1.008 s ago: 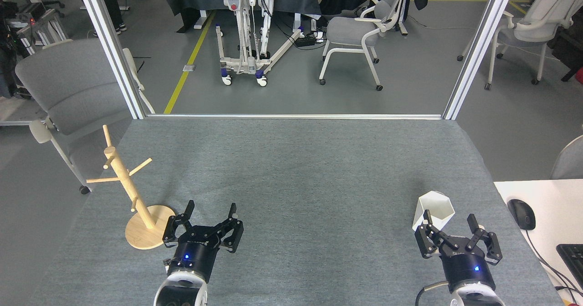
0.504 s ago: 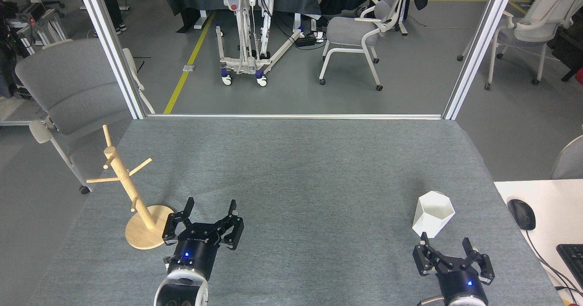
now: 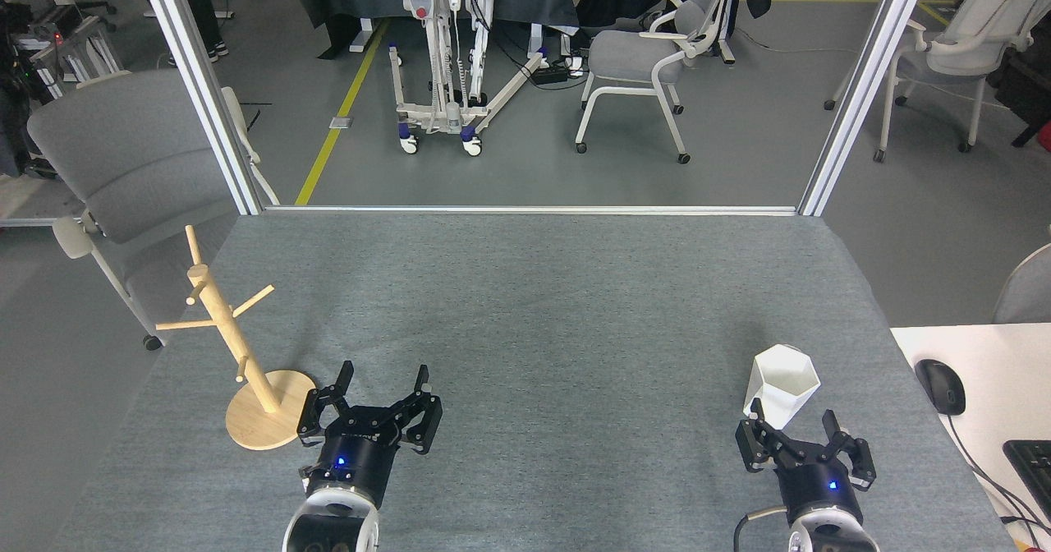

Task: Hang cup on storage rack
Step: 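Move the right gripper toward the white hexagonal cup, then close the right gripper on the white cup's rim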

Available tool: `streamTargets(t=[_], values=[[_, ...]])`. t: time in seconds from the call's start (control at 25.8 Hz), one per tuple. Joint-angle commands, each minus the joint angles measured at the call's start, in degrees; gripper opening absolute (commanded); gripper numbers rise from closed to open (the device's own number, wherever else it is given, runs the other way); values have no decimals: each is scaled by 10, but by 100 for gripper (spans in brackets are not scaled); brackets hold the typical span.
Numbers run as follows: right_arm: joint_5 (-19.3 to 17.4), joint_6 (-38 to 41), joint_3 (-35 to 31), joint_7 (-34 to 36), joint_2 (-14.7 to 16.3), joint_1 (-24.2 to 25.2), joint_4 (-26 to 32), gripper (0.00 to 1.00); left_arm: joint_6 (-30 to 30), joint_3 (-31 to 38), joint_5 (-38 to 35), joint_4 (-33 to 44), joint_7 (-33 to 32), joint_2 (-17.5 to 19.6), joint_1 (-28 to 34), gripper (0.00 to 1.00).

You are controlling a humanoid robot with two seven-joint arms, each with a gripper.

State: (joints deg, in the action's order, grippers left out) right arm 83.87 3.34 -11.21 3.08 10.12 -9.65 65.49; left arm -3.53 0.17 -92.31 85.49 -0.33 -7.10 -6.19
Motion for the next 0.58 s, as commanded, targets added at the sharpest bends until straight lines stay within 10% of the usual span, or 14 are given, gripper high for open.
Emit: streamTargets(t=[0.0,0.54], values=[[0,-9,1,8,-1,-9,-7,100,0,0,-1,-2,2,0,0,99],[-1,-10,2,8,7,-53,-69,100,1,0,-1,-2,1,-1,-2,99]])
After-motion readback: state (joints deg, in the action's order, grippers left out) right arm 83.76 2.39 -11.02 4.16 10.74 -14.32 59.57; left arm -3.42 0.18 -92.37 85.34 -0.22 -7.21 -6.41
